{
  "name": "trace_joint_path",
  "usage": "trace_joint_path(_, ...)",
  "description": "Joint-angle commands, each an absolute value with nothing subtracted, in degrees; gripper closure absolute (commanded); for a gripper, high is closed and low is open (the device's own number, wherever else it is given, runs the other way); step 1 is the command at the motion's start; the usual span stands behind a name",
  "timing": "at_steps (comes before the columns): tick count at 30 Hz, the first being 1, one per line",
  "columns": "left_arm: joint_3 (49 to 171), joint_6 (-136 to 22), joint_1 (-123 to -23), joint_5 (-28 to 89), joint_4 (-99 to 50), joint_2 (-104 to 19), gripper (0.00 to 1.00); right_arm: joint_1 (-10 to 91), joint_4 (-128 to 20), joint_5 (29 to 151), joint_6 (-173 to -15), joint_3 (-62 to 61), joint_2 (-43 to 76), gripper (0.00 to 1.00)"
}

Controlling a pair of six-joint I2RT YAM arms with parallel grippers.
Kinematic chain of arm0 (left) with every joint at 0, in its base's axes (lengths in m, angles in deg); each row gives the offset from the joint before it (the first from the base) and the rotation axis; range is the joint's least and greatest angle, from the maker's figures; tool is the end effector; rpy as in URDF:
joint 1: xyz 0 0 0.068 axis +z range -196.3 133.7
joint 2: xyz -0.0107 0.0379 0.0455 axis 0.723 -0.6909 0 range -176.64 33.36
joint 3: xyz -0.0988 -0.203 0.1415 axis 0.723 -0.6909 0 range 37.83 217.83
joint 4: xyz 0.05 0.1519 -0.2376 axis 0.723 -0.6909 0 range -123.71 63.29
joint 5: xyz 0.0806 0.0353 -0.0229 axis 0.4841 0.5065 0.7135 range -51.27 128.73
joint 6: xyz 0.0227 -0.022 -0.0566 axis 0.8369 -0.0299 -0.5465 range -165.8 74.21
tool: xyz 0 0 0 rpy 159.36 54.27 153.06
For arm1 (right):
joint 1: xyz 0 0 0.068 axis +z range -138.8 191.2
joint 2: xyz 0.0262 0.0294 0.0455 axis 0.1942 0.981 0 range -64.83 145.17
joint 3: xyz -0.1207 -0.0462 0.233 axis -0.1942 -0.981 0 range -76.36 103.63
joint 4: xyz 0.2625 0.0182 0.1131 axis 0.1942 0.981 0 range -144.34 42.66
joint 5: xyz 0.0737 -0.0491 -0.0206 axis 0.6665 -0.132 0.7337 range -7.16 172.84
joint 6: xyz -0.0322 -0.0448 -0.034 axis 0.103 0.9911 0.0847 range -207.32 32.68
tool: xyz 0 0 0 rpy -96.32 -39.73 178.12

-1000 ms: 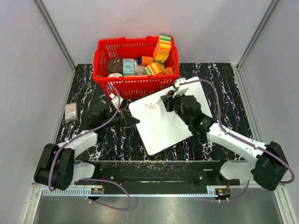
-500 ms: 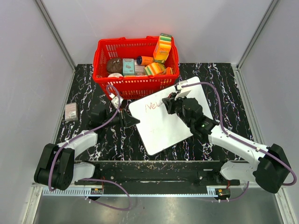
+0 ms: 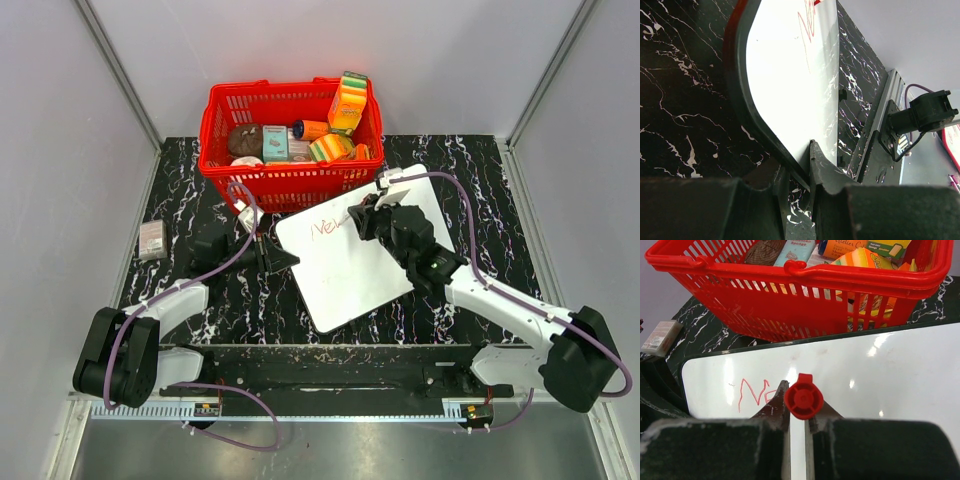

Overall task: Write a sentence on the whiteboard
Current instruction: Write on the whiteboard with the whiteboard marker without the cap.

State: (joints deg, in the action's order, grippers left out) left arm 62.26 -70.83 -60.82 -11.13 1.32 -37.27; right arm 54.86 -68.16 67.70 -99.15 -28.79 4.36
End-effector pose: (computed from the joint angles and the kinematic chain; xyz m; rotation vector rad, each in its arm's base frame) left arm 0.2489 -0.1044 0.1687 0.4559 1.9207 -1.2770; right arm 0.2440 0.2148 0.2933 -0.2791 1.7042 0.4950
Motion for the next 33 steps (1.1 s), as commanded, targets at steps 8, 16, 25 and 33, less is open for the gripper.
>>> trace_joint_path(8, 62.2, -61.0, -62.7, -10.3, -1.0, -38.4, 1.00, 52.8, -68.9, 68.9, -98.0, -25.3, 6.4, 1.00)
trace_joint_path(16, 62.3, -61.0, -62.7, -10.3, -1.0, -38.4, 1.00, 52.2, -68.9, 69.6, -98.5, -24.9, 6.5, 1.00)
trace_joint_path(25, 62.2, -61.0, -62.7, -10.4, -1.0, -38.4, 1.00, 52.1, -67.4, 70.4, -99.2, -26.0, 5.3, 1.00)
trace_joint_path(33, 62.2, -61.0, -62.7, -10.3, -1.0, -38.4, 1.00, 52.1, -66.7, 70.7, -100.1, -28.6, 3.6, 1.00)
